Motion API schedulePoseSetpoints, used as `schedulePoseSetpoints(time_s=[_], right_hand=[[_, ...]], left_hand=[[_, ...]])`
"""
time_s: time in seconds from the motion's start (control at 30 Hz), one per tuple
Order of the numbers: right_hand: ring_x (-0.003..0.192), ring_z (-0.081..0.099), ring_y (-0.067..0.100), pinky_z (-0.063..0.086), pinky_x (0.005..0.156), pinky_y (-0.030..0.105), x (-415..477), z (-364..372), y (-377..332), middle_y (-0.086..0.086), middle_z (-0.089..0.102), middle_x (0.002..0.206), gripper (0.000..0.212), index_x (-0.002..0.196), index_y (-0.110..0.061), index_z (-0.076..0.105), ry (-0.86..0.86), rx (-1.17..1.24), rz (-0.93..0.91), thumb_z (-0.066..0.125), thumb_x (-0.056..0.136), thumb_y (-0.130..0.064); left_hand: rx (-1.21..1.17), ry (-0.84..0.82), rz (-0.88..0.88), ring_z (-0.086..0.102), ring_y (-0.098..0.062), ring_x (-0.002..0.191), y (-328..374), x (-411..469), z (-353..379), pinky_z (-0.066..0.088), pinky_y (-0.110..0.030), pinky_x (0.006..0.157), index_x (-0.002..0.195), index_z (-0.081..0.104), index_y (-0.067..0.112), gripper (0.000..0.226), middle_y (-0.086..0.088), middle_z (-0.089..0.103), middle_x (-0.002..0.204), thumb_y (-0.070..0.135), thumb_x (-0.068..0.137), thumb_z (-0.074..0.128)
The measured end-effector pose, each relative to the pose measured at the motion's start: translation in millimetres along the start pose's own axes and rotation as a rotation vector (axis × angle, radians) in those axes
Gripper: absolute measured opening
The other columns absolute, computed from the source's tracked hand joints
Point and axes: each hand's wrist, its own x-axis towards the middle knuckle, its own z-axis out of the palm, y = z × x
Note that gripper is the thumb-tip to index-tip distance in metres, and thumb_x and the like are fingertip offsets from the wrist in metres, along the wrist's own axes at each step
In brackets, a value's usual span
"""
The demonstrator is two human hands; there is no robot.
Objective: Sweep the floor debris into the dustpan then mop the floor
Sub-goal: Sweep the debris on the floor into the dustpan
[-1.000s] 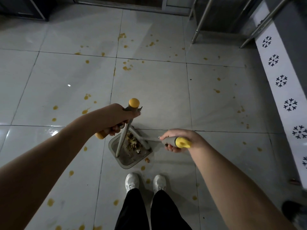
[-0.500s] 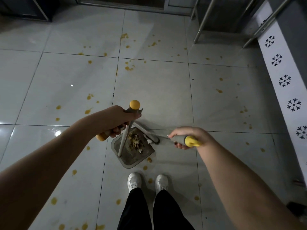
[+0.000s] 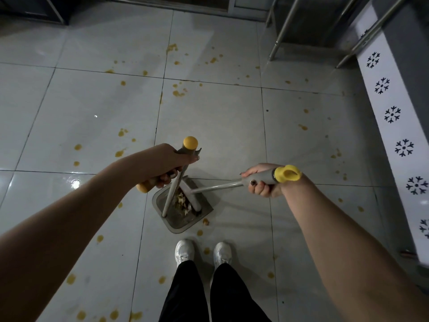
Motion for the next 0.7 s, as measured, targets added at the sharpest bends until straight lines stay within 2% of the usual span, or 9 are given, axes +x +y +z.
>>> schedulePoseSetpoints(time_s=[0.2,0.43,0.7], right_hand=[[0.028,0.046,0.006,0.029,0.027,0.011,-6,21,-8,0.000,0.053,0.046,0.029,0.077,-0.011,0.046,0.127,-0.168,-0.012,0.054,0.090,-0.035],[0.029,0.049,0.007,0.033,0.028,0.011,0,32,0,0.003,0.056,0.046,0.027,0.077,-0.009,0.048,0.187,-0.123,-0.039,0.055,0.090,-0.033],[0.030,0.050,0.008,0.035,0.029,0.011,2,43,7,0.004,0.057,0.047,0.029,0.070,-0.007,0.052,0.252,-0.117,-0.042,0.058,0.087,-0.030]], left_hand=[[0.005,0.019,-0.010,0.035,-0.010,0.027,-8,-2,3,0.035,-0.016,0.035,0.059,0.050,0.012,0.052,0.004,0.042,0.035,0.060,0.073,0.063],[-0.024,-0.008,0.015,0.035,-0.010,0.029,-22,-8,-1,0.035,-0.017,0.036,0.055,0.051,0.013,0.053,0.003,0.043,0.037,0.062,0.070,0.064],[-0.035,-0.012,0.024,0.034,-0.010,0.027,-36,-16,-2,0.035,-0.015,0.036,0.060,0.051,0.011,0.050,0.004,0.042,0.036,0.058,0.076,0.061]])
